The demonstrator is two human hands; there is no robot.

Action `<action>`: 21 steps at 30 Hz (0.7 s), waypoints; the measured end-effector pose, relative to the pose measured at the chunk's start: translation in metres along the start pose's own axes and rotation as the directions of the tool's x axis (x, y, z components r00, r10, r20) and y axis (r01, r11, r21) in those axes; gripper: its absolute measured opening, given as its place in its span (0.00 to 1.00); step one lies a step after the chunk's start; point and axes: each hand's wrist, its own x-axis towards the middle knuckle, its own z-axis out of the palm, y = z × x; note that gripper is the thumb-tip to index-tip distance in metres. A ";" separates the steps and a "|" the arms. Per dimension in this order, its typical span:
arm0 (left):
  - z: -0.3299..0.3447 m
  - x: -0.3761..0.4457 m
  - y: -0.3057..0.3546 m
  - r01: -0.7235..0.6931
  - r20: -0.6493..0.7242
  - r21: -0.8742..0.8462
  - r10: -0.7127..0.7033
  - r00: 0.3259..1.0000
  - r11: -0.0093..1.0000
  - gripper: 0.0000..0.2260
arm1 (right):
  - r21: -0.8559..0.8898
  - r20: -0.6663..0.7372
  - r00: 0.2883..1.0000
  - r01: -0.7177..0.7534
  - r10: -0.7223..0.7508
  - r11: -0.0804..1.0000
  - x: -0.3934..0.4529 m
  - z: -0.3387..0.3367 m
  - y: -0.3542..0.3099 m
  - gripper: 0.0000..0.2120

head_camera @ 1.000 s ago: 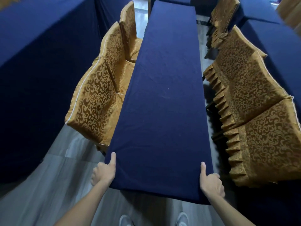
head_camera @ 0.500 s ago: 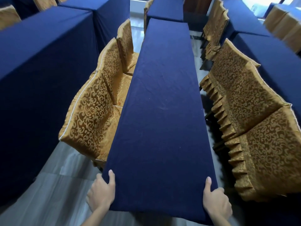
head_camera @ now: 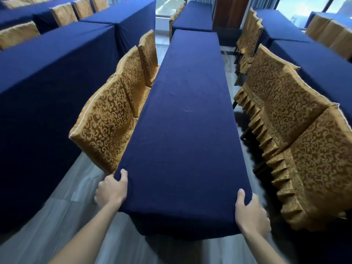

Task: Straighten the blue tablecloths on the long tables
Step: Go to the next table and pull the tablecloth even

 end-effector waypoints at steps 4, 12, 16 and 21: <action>0.006 0.004 -0.001 -0.001 -0.059 0.004 0.001 0.998 1.000 0.34 | 0.298 -0.044 0.996 -0.060 0.077 0.953 -0.003 0.006 0.006 0.22; 0.013 0.010 -0.005 -0.014 -0.033 0.063 0.016 0.999 0.998 0.37 | 0.388 -0.081 0.996 0.007 0.026 0.922 -0.003 0.002 0.004 0.23; 0.015 0.013 -0.010 -0.028 -0.015 0.052 0.029 0.999 0.998 0.38 | 0.434 -0.084 0.996 0.049 -0.014 0.900 -0.004 0.006 0.008 0.23; 0.016 0.013 -0.008 -0.001 -0.019 0.053 0.002 1.000 0.999 0.40 | 0.447 -0.089 0.996 0.059 -0.021 0.893 -0.002 0.003 0.004 0.24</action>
